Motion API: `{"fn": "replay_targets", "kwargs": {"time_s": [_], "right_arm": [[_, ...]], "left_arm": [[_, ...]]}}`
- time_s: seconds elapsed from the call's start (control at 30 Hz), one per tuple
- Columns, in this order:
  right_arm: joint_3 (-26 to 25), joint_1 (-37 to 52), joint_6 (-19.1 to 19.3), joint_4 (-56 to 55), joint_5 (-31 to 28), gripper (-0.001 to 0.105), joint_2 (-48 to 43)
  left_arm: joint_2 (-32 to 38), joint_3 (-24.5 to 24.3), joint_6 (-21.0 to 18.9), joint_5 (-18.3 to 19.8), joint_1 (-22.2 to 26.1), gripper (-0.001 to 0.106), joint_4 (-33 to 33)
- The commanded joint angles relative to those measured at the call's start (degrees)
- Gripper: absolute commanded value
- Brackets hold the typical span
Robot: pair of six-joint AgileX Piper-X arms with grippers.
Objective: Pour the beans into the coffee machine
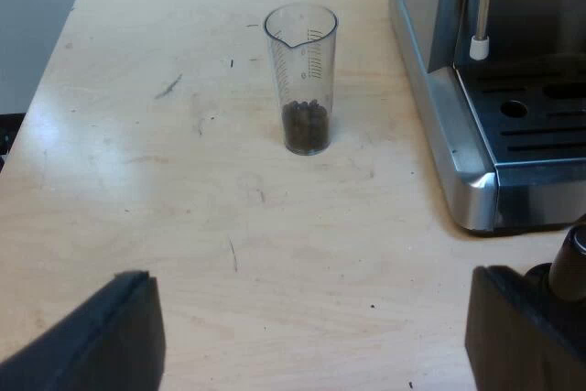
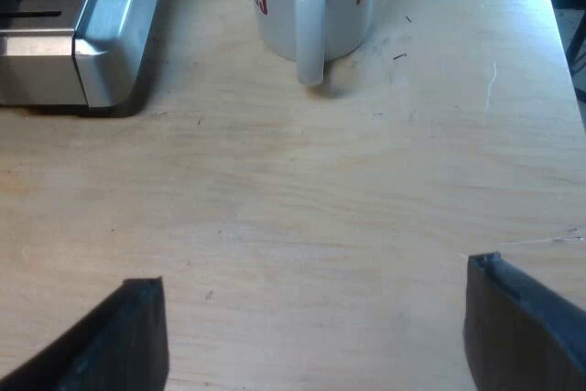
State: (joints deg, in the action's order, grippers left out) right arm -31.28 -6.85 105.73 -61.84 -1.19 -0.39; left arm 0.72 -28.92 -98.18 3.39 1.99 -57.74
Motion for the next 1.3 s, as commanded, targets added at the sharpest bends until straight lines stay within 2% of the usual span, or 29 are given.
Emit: {"fn": "replay_targets", "kwargs": {"time_s": [0.03, 0.4, 0.63, 0.83, 1.03, 1.17, 1.3], "right_arm": [[-0.11, 0.21, 0.68, 0.36, -0.25, 0.069, -2.66], [-0.11, 0.21, 0.68, 0.36, 0.19, 0.069, -2.56], [-3.41, 0.21, 1.41, 0.36, 1.18, 0.069, -0.69], [-9.23, 0.21, 5.43, 0.36, 5.35, 0.069, 4.92], [-15.00, 0.21, 7.53, 0.64, 10.89, 0.069, 11.04], [-16.72, 0.21, 7.53, 4.56, 18.36, 0.069, 14.89], [-16.78, 0.21, 7.53, 9.23, 22.17, 0.069, 17.40]], "left_arm": [[2.02, -0.10, -0.09, 0.29, 0.00, 0.070, 0.37], [2.02, -0.10, -0.09, 0.29, 0.00, 0.070, 0.37], [2.02, -0.10, -0.09, 0.29, 0.00, 0.070, 0.37], [2.02, -0.10, -0.09, 0.29, 0.00, 0.070, 0.37], [2.02, -0.10, -0.09, 0.29, 0.00, 0.070, 0.37], [2.02, -0.10, -0.09, 0.29, 0.00, 0.070, 0.37], [2.02, -0.10, -0.09, 0.29, 0.00, 0.070, 0.37]]}}
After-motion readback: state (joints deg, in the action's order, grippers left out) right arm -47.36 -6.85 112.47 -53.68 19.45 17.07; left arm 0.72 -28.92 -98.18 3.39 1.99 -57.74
